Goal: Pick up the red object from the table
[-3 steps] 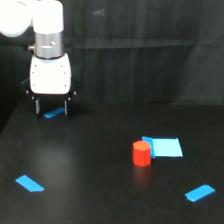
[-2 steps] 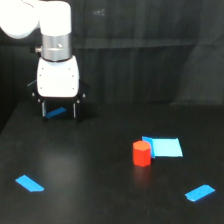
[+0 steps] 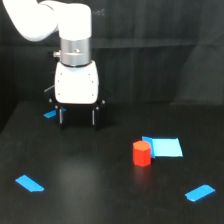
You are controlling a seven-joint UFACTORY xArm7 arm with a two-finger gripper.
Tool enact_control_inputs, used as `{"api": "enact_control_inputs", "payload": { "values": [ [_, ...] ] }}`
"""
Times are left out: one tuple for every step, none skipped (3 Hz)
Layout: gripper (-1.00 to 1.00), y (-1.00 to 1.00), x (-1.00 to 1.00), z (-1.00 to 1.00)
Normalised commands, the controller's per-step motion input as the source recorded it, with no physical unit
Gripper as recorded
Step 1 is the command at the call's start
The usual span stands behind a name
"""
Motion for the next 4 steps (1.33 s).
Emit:
{"api": "enact_control_inputs", "payload": {
  "values": [
    [1.00,-0.57,0.93,-0.01],
    [0.99,-0.54,0.85,-0.28],
    [0.98,-0.50,0.78,-0.26],
    [1.00,-0.60,0.96,-0.25]
  ]
}}
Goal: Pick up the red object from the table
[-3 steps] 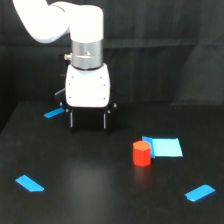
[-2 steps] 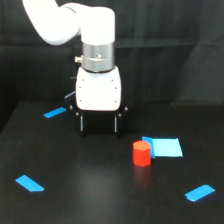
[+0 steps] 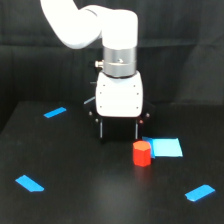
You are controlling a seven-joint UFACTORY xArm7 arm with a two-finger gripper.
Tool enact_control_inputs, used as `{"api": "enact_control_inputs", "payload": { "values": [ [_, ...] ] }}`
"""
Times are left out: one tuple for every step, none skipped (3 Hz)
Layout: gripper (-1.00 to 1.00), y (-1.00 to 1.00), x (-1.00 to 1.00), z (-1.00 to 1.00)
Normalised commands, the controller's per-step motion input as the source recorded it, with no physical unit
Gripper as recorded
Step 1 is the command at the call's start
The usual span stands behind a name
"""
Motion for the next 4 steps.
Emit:
{"api": "enact_control_inputs", "payload": {
  "values": [
    [0.96,-0.78,0.58,0.15],
    [0.92,-0.74,0.21,-0.20],
    [0.93,-0.20,0.05,-0.24],
    [0.75,0.04,-0.01,-0.35]
  ]
}}
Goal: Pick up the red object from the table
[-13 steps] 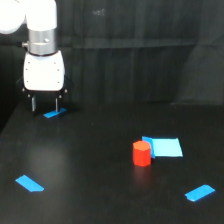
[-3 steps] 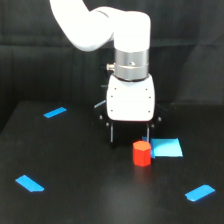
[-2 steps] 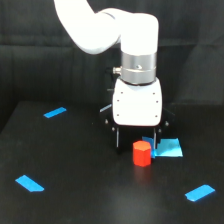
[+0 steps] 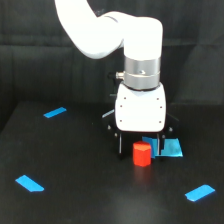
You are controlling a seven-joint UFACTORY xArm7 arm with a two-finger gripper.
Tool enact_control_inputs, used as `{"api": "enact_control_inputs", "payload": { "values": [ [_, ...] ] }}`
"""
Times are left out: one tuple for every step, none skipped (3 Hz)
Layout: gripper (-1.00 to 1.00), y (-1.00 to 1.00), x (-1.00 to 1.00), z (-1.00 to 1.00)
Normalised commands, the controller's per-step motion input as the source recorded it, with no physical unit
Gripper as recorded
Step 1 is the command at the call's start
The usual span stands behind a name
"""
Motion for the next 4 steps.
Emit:
{"api": "enact_control_inputs", "payload": {
  "values": [
    [0.78,0.10,-0.01,-0.25],
    [0.85,0.05,0.08,-0.14],
    [0.72,0.12,0.10,-0.29],
    [0.67,-0.02,-0.01,-0.31]
  ]
}}
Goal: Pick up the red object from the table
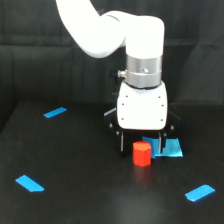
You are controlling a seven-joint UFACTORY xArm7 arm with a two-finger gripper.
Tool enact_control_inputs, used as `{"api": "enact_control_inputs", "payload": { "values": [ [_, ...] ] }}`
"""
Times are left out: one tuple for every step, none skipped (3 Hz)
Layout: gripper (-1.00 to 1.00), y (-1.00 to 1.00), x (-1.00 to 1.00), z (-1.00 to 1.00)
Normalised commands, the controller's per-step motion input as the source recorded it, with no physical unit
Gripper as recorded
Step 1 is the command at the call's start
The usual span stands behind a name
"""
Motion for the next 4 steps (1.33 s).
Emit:
{"api": "enact_control_inputs", "payload": {
  "values": [
    [0.32,0.05,0.00,-0.11],
    [0.26,-0.02,-0.03,-0.25],
    [0.47,-0.03,-0.10,-0.14],
    [0.60,-0.03,0.01,-0.23]
  ]
}}
